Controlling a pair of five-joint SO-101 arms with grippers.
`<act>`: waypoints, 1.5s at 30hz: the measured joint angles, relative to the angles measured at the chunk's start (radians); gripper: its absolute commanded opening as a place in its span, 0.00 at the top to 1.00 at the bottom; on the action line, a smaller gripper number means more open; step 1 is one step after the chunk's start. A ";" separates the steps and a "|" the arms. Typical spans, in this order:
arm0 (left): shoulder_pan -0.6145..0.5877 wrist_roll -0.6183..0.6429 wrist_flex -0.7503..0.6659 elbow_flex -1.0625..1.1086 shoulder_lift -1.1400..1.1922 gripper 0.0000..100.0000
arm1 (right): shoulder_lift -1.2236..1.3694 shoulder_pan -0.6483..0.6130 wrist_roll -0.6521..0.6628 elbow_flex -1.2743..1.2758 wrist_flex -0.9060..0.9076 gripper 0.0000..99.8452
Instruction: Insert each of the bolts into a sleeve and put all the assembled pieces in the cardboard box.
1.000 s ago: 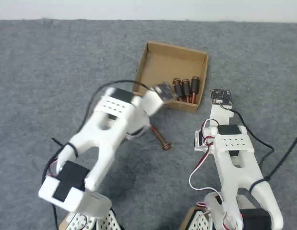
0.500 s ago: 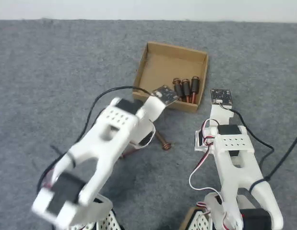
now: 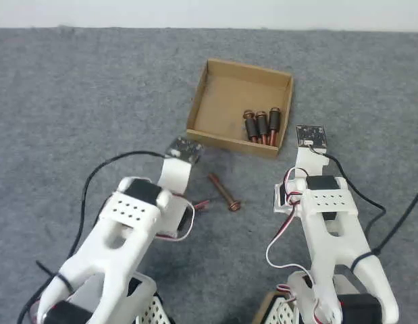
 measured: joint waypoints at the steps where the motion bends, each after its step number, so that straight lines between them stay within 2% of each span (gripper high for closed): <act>1: 0.006 -0.003 -0.002 0.018 -0.002 0.99 | 0.000 0.000 0.000 0.000 0.000 0.99; 9: 0.012 0.008 -0.057 0.074 -0.002 0.99 | 0.000 0.000 0.000 0.000 0.000 0.99; 14: 0.012 0.137 -0.103 0.091 -0.002 0.99 | 0.000 0.000 0.002 0.000 0.000 0.99; 18: 0.020 0.176 -0.138 0.114 -0.002 0.99 | 0.000 0.000 0.002 0.000 0.000 0.99; 45: 0.026 0.181 -0.138 0.114 -0.002 0.99 | 0.000 0.000 0.002 0.000 0.000 0.99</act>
